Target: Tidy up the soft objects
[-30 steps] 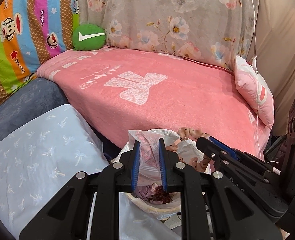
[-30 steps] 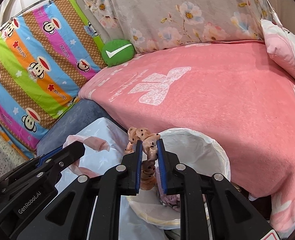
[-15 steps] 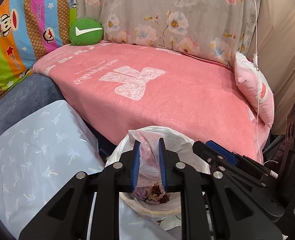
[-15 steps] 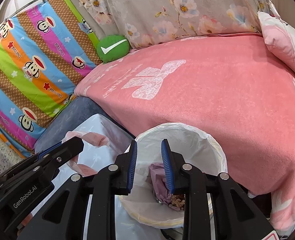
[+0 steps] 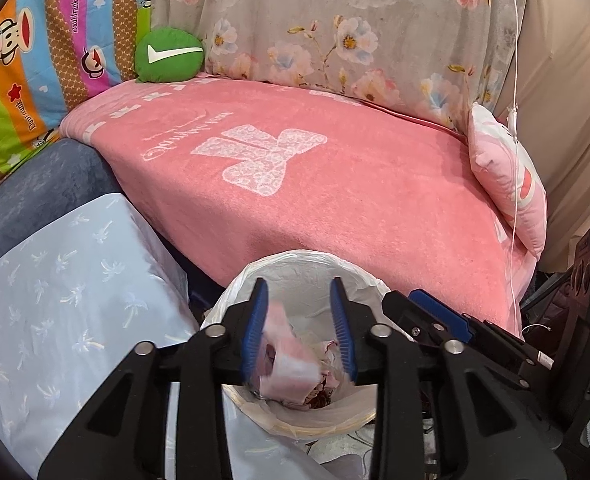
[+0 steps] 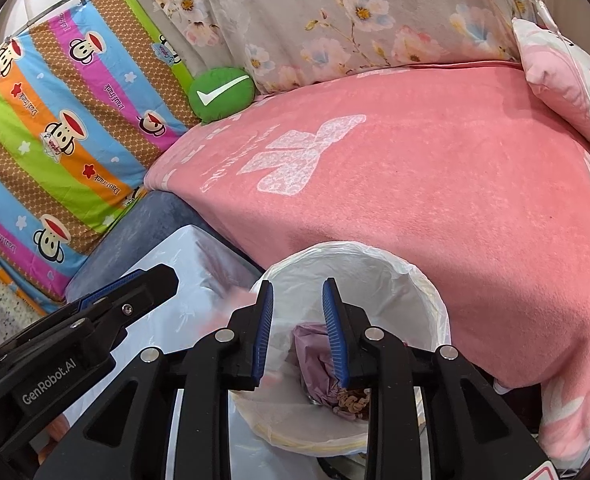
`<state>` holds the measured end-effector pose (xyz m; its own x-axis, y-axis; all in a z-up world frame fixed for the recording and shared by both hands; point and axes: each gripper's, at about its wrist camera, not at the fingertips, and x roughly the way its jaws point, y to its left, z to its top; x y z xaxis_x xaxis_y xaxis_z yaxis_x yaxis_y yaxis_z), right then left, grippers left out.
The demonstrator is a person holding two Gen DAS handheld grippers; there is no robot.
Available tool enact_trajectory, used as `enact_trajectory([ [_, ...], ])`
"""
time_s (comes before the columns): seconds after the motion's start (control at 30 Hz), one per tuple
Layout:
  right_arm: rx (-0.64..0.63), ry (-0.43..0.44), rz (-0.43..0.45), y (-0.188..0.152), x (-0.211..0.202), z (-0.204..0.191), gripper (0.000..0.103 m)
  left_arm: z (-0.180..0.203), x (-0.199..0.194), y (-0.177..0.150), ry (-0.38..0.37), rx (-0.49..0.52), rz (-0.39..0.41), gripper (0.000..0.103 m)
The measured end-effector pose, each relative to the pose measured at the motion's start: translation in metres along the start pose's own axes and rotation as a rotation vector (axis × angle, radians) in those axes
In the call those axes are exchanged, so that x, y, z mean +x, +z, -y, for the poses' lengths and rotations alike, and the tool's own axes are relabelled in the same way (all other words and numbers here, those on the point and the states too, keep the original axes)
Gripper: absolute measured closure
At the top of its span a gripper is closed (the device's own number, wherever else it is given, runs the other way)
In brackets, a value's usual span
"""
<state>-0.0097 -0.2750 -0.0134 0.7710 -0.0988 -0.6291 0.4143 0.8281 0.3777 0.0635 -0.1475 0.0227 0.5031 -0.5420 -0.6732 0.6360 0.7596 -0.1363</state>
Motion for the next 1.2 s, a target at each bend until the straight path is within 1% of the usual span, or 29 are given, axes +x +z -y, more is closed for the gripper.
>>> enact_trajectory([
  [0.03, -0.002, -0.002, -0.001, 0.0, 0.0, 0.0, 0.076, 0.0, -0.001, 0.0, 0.007, -0.004, 0.005, 0.054],
  [0.07, -0.003, 0.0, -0.002, 0.0, 0.0, 0.0, 0.076, -0.001, -0.001, 0.0, 0.011, -0.008, 0.012, 0.05],
  [0.4, -0.034, -0.006, -0.019, -0.005, 0.001, -0.002, 0.073, -0.015, -0.003, -0.004, 0.04, -0.039, 0.015, 0.048],
  [0.47, -0.051, -0.005, -0.027, -0.007, 0.0, -0.005, 0.071, -0.018, -0.004, -0.006, 0.052, -0.038, 0.015, 0.047],
  [0.53, -0.071, -0.007, -0.035, -0.009, 0.0, -0.008, 0.067, -0.022, -0.005, -0.008, 0.063, -0.046, 0.013, 0.046],
  [0.6, -0.091, -0.011, -0.04, -0.011, 0.0, -0.011, 0.066, -0.027, -0.006, -0.012, 0.07, -0.054, 0.009, 0.046],
  [0.67, -0.115, -0.016, -0.045, -0.014, -0.002, -0.015, 0.065, -0.031, -0.007, -0.016, 0.085, -0.053, 0.009, 0.042],
  [0.83, -0.164, -0.031, -0.062, -0.026, -0.004, -0.021, 0.061, -0.04, -0.012, -0.027, 0.132, -0.064, 0.003, 0.039],
  [0.97, -0.192, -0.041, -0.08, -0.037, -0.006, -0.024, 0.059, -0.048, -0.014, -0.036, 0.173, -0.085, -0.005, 0.032],
  [1.0, -0.194, -0.042, -0.082, -0.04, -0.007, -0.024, 0.057, -0.049, -0.015, -0.04, 0.184, -0.087, -0.006, 0.031],
  [1.13, -0.209, -0.044, -0.086, -0.047, -0.013, -0.027, 0.047, -0.051, -0.02, -0.05, 0.228, -0.084, -0.006, 0.022],
  [1.2, -0.227, -0.058, -0.087, -0.051, -0.014, -0.028, 0.046, -0.052, -0.021, -0.052, 0.245, -0.084, -0.006, 0.02],
])
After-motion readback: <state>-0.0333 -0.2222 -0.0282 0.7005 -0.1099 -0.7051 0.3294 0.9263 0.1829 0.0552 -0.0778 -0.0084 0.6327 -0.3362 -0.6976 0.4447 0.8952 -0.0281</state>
